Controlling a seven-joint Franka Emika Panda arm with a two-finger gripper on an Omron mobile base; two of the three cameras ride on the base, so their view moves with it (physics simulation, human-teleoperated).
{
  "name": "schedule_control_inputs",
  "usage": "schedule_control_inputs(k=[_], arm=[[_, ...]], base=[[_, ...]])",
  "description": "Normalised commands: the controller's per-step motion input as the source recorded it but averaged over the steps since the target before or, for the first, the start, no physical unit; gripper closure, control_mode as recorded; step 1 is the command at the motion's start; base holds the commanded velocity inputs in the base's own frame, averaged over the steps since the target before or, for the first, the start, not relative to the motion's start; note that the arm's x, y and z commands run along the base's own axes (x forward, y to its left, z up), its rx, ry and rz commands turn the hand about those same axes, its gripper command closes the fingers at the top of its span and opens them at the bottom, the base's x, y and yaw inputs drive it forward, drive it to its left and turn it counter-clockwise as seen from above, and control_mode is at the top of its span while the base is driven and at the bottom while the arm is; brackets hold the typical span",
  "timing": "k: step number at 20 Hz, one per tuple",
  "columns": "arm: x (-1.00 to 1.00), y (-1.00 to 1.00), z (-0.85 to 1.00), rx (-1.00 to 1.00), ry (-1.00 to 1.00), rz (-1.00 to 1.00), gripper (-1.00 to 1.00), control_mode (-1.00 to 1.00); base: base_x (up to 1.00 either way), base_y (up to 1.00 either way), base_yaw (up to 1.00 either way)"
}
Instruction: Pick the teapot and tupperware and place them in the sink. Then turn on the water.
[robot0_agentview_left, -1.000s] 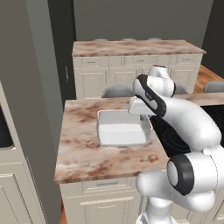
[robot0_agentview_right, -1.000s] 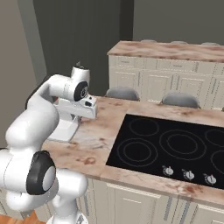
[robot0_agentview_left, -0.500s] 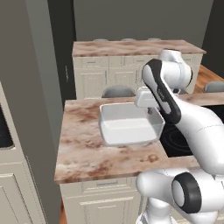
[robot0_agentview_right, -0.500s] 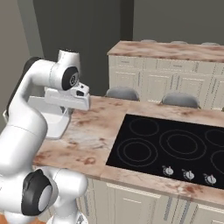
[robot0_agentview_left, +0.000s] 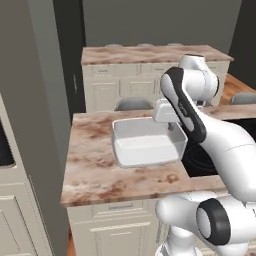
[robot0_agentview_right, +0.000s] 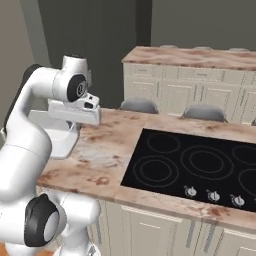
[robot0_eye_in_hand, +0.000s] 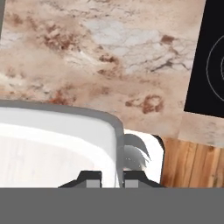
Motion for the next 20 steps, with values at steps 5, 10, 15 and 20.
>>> schedule_control_inputs(k=[5,10,15,20], arm=[[0.0,0.0,0.0,0.0,0.0,0.0,1.0,1.0],[0.0,0.0,0.0,0.0,0.0,0.0,1.0,1.0],[0.0,0.0,0.0,0.0,0.0,0.0,1.0,1.0],[0.0,0.0,0.0,0.0,0.0,0.0,1.0,1.0]], base=[[-0.73,-0.67,-0.43],[-0.16,-0.42,-0.68],[0.18,-0.09,-0.83],[0.33,-0.07,-0.6]])
